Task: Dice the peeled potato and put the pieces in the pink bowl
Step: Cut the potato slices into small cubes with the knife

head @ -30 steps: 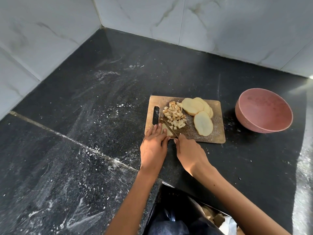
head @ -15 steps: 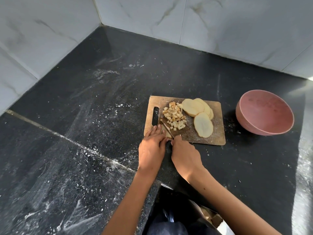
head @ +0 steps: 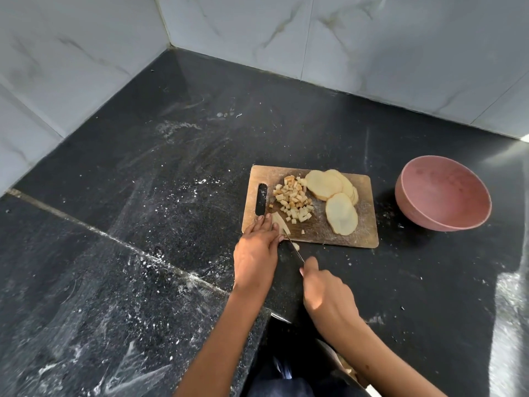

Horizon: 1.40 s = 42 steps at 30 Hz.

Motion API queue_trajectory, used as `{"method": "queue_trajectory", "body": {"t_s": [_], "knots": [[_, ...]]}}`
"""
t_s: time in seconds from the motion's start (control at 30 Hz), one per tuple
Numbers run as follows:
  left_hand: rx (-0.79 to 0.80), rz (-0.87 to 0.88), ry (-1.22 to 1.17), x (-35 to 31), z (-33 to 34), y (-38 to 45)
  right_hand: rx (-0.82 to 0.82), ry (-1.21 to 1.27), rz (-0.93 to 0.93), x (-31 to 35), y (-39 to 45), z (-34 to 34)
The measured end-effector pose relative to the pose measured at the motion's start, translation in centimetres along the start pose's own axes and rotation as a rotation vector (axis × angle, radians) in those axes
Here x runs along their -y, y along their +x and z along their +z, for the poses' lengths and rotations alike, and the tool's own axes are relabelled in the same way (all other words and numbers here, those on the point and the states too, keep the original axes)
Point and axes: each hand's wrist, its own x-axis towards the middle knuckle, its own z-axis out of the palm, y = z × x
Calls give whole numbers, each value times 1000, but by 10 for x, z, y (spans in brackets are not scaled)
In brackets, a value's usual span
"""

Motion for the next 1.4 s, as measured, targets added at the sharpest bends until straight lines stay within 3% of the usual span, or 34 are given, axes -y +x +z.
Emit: {"method": "queue_trajectory", "body": {"t_s": [0.5, 1.17, 1.4], "knots": [[6, -18, 30, -1, -14, -5, -200, 207, -141, -24, -3, -13], [-39, 79, 75, 11, -5, -6, -123, 68, -89, 26, 33, -18], [-93, 76, 92, 8, -5, -7, -43, 48, -51, 8, 21, -9]]}}
